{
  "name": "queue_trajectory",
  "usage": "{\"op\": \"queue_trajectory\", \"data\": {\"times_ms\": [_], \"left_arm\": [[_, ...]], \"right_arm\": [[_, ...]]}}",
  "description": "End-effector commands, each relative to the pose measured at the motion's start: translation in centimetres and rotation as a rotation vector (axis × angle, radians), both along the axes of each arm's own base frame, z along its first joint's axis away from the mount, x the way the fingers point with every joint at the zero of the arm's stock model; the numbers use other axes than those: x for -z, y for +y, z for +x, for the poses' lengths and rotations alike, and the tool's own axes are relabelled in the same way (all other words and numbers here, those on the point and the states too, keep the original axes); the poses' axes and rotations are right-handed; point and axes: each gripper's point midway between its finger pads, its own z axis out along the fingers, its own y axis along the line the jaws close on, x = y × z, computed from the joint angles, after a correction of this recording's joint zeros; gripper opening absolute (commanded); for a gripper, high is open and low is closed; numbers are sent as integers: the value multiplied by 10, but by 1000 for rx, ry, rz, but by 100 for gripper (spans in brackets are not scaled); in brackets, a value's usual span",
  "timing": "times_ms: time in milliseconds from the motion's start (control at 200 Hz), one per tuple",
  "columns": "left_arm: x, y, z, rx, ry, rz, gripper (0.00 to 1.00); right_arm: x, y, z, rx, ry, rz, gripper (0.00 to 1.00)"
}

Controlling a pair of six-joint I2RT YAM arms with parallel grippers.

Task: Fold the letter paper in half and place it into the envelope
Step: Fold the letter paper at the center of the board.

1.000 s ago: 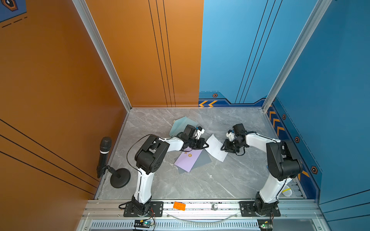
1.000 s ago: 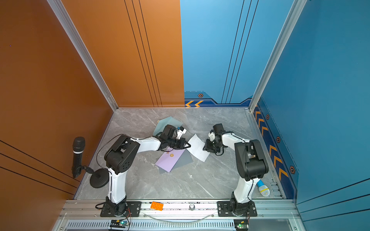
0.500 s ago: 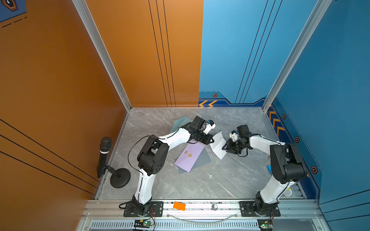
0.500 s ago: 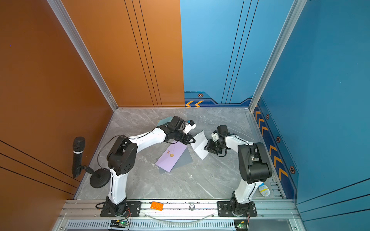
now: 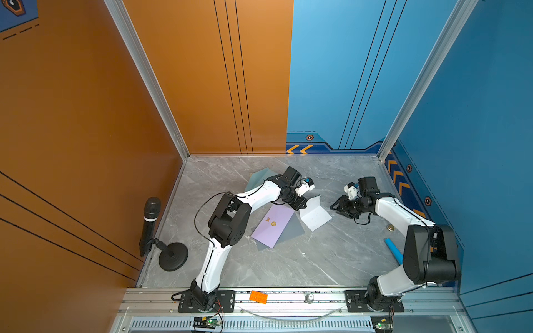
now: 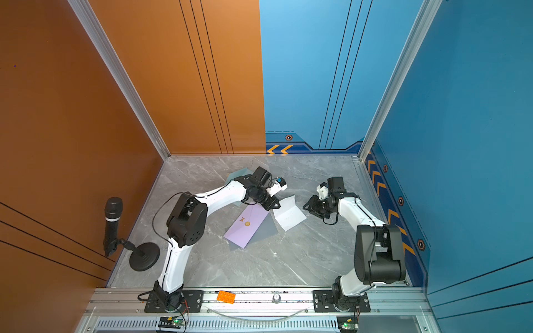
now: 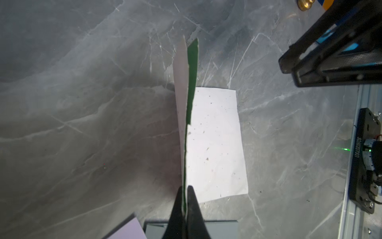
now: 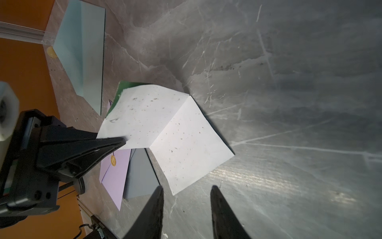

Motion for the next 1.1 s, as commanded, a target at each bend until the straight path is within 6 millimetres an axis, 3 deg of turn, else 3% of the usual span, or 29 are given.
{"op": "queue_trajectory", "data": {"times_ms": [0, 270, 761, 1091], "left_arm": [[-5, -1, 5, 73, -76, 42, 0], [-1, -6, 12, 164, -217, 131, 0], [27, -13, -2, 271, -309, 280, 0], [19, -16, -1, 277, -355, 289, 0]], "right_arm": [[1, -3, -18, -14, 33, 5, 40], [7, -4, -29, -18, 53, 16, 40], [16, -4, -36, -9, 72, 49, 40], [19, -8, -37, 4, 80, 59, 39]]}}
